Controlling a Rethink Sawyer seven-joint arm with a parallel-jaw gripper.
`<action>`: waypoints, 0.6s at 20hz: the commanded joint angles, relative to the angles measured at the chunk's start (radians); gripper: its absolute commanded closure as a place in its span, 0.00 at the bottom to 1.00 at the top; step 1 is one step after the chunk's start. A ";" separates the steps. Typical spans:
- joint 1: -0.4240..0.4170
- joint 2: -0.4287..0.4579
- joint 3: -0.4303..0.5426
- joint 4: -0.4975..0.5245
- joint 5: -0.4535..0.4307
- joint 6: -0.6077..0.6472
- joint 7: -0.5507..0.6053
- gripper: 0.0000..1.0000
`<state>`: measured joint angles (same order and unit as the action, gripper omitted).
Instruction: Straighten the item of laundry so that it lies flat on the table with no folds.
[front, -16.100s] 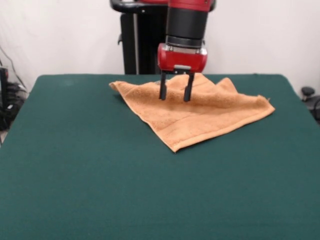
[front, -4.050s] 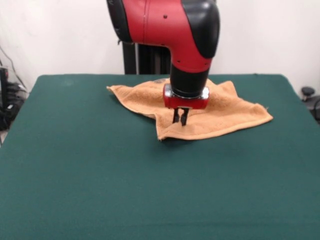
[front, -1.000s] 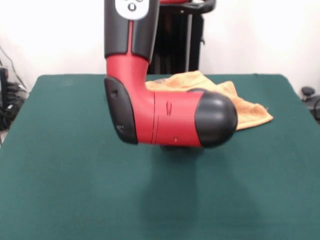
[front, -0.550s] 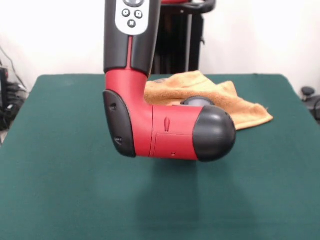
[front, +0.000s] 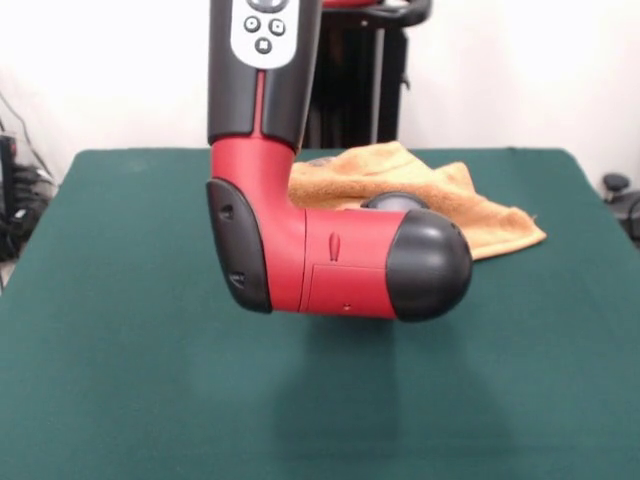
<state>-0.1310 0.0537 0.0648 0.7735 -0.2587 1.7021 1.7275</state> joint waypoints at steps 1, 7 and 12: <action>0.006 -0.002 0.129 0.115 -0.036 -0.661 0.013 1.00; -0.010 -0.155 0.131 0.327 -0.069 -0.894 0.023 1.00; -0.026 -0.241 0.135 0.457 -0.093 -1.028 0.029 1.00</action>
<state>-0.1496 -0.1487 0.0743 1.0968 -0.2670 1.3190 1.7275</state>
